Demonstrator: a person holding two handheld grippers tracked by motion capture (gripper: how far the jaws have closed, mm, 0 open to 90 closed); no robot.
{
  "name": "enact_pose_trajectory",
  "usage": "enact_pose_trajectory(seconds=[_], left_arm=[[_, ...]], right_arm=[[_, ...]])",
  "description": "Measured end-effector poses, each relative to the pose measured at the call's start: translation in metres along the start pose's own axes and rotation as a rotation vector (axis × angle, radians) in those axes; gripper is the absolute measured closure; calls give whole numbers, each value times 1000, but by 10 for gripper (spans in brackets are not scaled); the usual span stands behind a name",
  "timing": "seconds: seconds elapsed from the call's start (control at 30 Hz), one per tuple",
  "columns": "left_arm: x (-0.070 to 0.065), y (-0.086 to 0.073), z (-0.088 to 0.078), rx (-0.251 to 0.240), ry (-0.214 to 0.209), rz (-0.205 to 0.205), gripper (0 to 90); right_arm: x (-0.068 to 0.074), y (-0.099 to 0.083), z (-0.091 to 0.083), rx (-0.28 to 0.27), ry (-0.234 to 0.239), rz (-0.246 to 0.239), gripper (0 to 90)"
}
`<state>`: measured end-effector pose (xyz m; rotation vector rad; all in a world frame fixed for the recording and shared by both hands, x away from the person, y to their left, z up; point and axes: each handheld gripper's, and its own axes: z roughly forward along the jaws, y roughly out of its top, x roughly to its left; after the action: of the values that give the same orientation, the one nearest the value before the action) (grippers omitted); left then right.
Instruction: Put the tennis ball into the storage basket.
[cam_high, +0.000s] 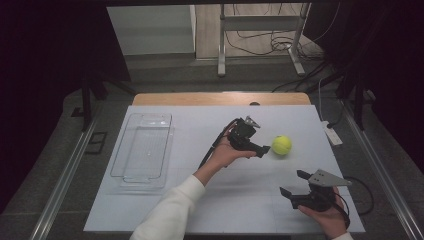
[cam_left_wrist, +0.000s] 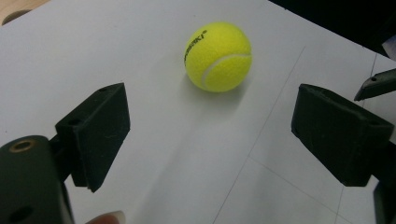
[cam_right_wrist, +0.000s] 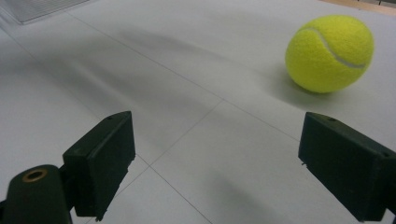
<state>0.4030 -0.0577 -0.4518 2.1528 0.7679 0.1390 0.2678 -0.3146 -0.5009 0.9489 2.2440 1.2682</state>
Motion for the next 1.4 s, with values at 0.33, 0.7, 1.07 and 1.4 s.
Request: enact_pose_trajectory(seconds=[0.33, 0.7, 1.07, 1.4], left_arm=[[1, 4, 5, 8, 3, 4, 126], [2, 11, 12, 13, 3, 3, 129], [3, 13, 21, 22, -7, 0, 129], [1, 17, 28, 25, -15, 1, 129]], right_arm=[[0, 0, 0, 2, 1, -2, 112], [0, 0, 0, 2, 0, 0, 112], [-1, 0, 0, -2, 3, 2, 112], [-1, -1, 0, -1, 4, 5, 112]])
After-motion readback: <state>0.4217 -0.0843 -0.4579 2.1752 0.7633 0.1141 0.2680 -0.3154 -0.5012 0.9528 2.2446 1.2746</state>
